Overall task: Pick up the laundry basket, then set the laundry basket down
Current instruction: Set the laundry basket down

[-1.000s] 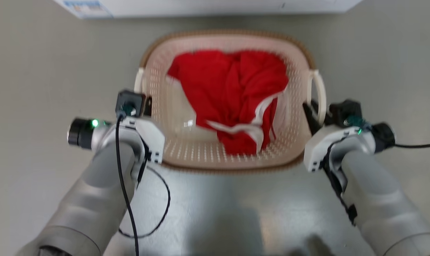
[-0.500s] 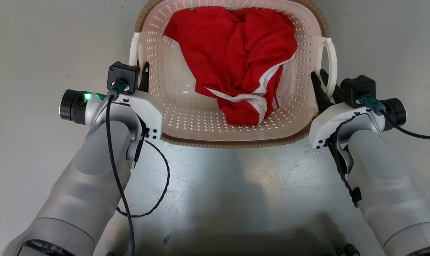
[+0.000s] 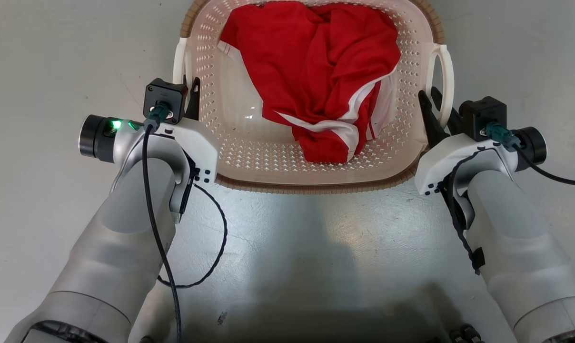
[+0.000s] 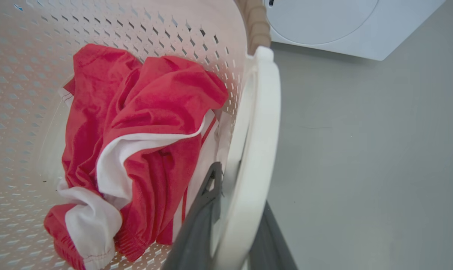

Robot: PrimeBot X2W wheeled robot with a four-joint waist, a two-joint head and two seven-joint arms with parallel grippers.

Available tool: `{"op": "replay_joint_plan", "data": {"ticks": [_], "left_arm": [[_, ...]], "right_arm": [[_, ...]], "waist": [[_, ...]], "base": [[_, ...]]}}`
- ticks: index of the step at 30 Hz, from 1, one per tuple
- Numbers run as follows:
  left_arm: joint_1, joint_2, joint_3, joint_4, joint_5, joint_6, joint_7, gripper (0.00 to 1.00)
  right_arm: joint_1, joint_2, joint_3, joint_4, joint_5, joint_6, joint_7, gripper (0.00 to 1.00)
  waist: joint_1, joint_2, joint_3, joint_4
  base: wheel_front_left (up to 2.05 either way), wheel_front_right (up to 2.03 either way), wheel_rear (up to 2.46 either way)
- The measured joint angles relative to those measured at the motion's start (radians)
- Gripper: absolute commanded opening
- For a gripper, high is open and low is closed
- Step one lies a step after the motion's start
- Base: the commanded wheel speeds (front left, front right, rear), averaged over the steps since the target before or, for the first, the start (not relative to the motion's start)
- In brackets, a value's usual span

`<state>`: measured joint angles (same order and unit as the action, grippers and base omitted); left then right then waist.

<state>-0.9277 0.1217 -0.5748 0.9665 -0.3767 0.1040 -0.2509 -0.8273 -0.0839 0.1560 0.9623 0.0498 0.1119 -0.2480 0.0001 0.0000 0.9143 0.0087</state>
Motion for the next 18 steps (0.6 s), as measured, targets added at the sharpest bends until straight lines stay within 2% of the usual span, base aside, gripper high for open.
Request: {"op": "replay_joint_plan", "data": {"ticks": [13,14,15,17,18], "left_arm": [[0.000,-0.025,0.050,0.035,0.035,-0.018,0.000,0.00],[0.000,-0.028,0.063,0.038,0.034,-0.019,0.000,0.38],[0.000,-0.033,0.077,0.044,0.027,-0.022,0.000,1.00],[0.000,-0.039,0.081,0.055,0.029,-0.033,-0.001,1.00],[-0.001,-0.045,0.085,0.055,0.029,-0.034,-0.003,1.00]], "right_arm": [[0.000,0.003,-0.019,0.019,-0.027,0.003,0.000,0.00],[0.000,0.004,-0.021,0.021,-0.027,0.003,0.000,0.00],[-0.001,0.005,-0.025,0.022,-0.028,0.003,0.000,0.36],[-0.012,0.005,-0.026,0.026,-0.034,0.008,0.000,1.00],[-0.018,0.006,-0.032,0.021,-0.041,0.012,0.000,1.00]], "waist": [[0.0000,0.0000,0.005,-0.001],[0.0000,0.0000,0.006,-0.001],[0.0000,0.0000,0.006,-0.001],[0.0000,0.0000,0.007,-0.002],[0.0000,0.0000,0.007,-0.002]], "base": [[0.00,0.00,0.00],[0.00,0.00,0.00],[0.00,0.00,0.00],[0.00,0.00,0.00],[0.00,0.00,0.00]]}}
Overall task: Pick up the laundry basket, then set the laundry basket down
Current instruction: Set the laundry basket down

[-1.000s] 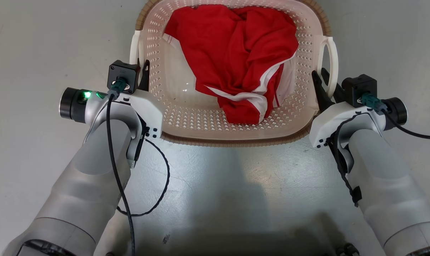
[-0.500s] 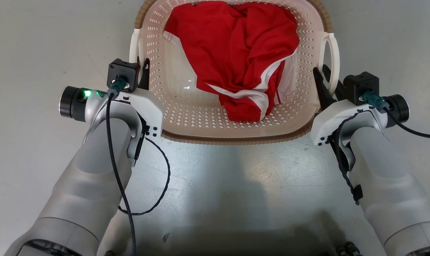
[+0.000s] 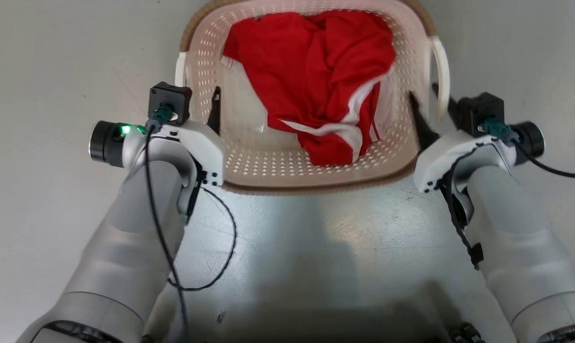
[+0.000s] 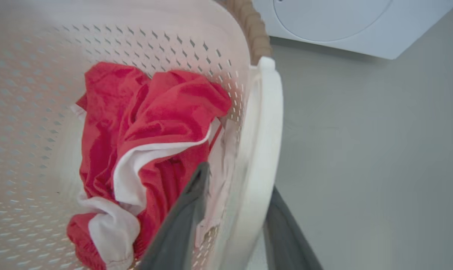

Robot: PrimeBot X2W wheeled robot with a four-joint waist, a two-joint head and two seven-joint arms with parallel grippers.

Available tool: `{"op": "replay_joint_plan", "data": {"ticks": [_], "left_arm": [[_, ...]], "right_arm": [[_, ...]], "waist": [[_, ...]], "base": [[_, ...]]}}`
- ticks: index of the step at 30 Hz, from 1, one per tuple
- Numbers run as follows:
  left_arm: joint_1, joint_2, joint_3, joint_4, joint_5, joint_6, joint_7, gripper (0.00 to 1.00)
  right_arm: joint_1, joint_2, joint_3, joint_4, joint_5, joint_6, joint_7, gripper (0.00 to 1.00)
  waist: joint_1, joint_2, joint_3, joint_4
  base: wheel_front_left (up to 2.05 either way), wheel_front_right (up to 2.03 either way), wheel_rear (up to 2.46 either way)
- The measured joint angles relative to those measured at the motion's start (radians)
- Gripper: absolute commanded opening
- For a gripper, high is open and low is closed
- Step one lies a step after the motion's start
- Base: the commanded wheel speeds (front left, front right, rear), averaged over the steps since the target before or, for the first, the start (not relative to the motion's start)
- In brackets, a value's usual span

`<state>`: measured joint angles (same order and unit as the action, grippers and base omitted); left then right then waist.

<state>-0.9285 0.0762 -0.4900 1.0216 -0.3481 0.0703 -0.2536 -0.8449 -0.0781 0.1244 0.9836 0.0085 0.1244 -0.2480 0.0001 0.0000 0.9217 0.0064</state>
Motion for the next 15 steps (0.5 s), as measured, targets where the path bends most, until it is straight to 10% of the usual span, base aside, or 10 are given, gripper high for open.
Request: {"op": "replay_joint_plan", "data": {"ticks": [15], "left_arm": [[0.000,-0.004,0.027,0.002,0.052,0.000,-0.002,1.00]], "right_arm": [[-0.001,0.008,-0.007,0.002,0.008,0.000,0.000,1.00]], "waist": [[0.0000,0.0000,-0.011,-0.009]], "base": [[0.00,0.00,0.00]]}}
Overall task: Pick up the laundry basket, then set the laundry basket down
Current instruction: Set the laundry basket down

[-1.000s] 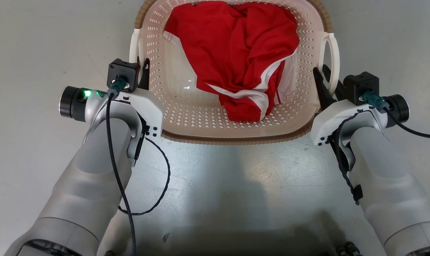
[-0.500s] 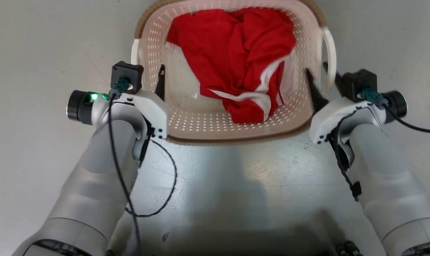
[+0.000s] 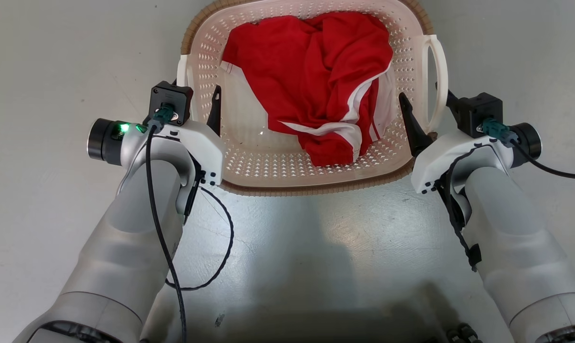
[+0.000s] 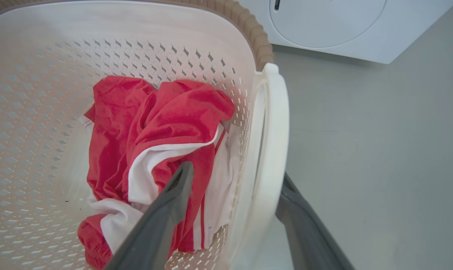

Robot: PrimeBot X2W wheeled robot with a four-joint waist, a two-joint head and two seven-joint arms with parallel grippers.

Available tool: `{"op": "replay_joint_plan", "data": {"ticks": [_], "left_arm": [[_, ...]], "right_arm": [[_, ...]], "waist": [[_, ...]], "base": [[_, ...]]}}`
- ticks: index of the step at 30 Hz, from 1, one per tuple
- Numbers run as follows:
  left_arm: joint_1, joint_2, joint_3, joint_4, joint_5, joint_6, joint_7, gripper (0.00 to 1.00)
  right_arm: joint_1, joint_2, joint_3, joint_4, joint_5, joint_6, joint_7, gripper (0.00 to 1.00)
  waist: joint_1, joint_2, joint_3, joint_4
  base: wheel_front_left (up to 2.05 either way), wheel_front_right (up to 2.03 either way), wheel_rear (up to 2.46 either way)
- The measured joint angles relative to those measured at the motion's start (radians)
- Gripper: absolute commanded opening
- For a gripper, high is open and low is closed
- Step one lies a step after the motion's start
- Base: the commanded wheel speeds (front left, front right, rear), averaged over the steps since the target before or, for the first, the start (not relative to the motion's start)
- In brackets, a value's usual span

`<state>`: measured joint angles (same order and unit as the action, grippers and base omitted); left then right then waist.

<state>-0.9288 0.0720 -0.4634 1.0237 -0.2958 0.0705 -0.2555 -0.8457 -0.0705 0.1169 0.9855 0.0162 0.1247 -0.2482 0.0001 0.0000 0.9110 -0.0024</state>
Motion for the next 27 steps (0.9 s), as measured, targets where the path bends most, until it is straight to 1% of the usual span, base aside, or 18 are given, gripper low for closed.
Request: {"op": "replay_joint_plan", "data": {"ticks": [19,22,27], "left_arm": [[0.000,0.021,0.031,0.010,0.042,0.000,0.000,1.00],[0.000,0.022,0.037,0.013,0.043,0.000,0.000,1.00],[0.002,0.028,0.047,0.012,0.050,0.005,0.000,1.00]], "right_arm": [[0.001,0.001,0.030,0.024,0.048,0.000,0.000,1.00],[0.001,0.001,0.033,0.016,0.050,0.000,0.000,1.00],[0.006,0.001,0.037,-0.033,0.058,0.000,0.000,1.00]], "waist": [[0.0000,0.0000,-0.034,-0.026],[0.0000,0.0000,-0.041,-0.029],[0.0000,0.0000,-0.065,-0.035]], "base": [[0.00,0.00,0.00],[0.00,0.00,0.00],[0.00,0.00,0.00]]}}
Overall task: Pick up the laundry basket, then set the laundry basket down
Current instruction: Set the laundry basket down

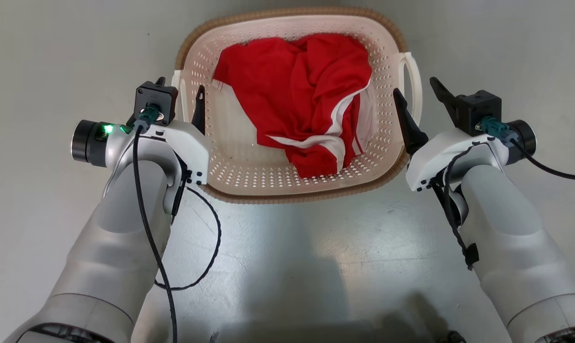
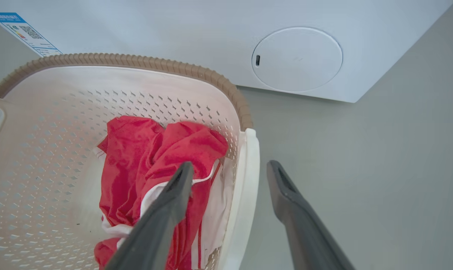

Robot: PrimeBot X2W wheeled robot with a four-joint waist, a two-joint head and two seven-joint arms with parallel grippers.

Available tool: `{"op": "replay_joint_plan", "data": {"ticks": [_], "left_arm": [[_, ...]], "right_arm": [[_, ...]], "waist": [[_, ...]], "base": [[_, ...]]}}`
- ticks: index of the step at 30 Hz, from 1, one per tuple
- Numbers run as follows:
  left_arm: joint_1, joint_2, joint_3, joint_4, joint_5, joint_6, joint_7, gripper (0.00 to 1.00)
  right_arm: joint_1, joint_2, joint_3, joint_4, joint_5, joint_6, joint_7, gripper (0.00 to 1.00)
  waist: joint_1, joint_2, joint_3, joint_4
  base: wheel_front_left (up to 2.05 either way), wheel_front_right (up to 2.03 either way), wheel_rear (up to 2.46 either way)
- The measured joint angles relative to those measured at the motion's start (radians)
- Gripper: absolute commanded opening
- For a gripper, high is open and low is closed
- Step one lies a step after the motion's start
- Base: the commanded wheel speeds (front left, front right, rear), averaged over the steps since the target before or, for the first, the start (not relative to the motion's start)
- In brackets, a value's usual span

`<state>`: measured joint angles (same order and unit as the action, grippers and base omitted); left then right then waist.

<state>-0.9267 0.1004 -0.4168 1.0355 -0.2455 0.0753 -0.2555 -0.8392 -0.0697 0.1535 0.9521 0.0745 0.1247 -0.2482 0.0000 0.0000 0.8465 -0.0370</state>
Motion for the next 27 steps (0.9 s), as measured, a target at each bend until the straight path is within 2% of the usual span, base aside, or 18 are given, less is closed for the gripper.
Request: {"op": "replay_joint_plan", "data": {"ticks": [4,10,17,27], "left_arm": [[0.021,0.000,0.015,-0.019,0.000,0.004,0.000,1.00],[0.088,-0.003,0.084,-0.123,-0.021,0.003,0.000,1.00],[0.235,-0.007,0.170,-0.289,-0.025,-0.034,0.000,1.00],[0.427,-0.021,0.292,-0.455,-0.009,-0.074,0.000,1.00]], "right_arm": [[0.016,0.000,0.002,-0.033,0.000,0.000,0.000,1.00],[0.066,0.002,-0.001,-0.104,0.013,0.000,0.000,1.00],[0.176,0.005,-0.045,-0.200,0.002,0.000,0.000,1.00],[0.319,0.009,-0.081,-0.337,-0.034,0.000,0.000,1.00]], "waist": [[0.0000,0.0000,-0.033,-0.005],[0.0000,0.0000,-0.106,-0.012],[0.0000,0.0000,-0.246,-0.016],[0.0000,0.0000,-0.445,-0.019]], "base": [[0.00,0.00,0.00],[0.00,0.00,0.00],[0.00,0.00,0.00],[0.00,0.00,0.00]]}}
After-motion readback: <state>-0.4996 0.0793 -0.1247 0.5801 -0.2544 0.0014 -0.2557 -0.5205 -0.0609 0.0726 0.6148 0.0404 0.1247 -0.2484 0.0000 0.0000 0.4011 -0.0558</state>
